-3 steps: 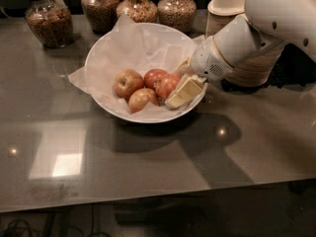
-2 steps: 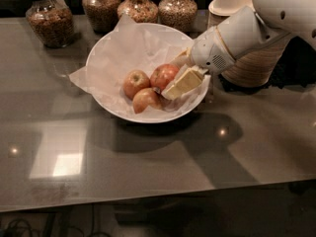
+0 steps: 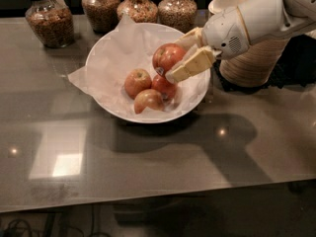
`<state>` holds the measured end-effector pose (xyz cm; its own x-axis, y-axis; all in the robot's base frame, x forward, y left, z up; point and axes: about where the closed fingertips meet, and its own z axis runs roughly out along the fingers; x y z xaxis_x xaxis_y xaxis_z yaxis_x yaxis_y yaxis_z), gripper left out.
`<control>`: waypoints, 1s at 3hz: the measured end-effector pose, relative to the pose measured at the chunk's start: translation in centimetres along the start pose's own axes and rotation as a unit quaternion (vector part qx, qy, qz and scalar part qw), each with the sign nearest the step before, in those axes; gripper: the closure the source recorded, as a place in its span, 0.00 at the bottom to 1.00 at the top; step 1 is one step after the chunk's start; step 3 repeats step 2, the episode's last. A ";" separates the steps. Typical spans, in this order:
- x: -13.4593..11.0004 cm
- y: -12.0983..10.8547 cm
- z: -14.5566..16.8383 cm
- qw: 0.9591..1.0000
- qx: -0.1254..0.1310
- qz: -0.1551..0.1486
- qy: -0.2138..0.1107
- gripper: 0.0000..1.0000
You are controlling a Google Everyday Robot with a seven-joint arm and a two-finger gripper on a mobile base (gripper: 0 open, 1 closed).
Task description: Pick apple from white bowl
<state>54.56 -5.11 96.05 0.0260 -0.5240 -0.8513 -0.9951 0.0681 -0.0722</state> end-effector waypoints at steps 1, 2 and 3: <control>-2.1 0.3 -1.6 1.000 -0.002 -0.018 -0.026 1.00; -2.1 0.3 -1.6 1.000 -0.002 -0.018 -0.026 1.00; -2.1 0.3 -1.6 1.000 -0.002 -0.018 -0.026 1.00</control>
Offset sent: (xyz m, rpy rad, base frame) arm -0.0040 -0.0024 0.0204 0.0388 -0.0256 0.0212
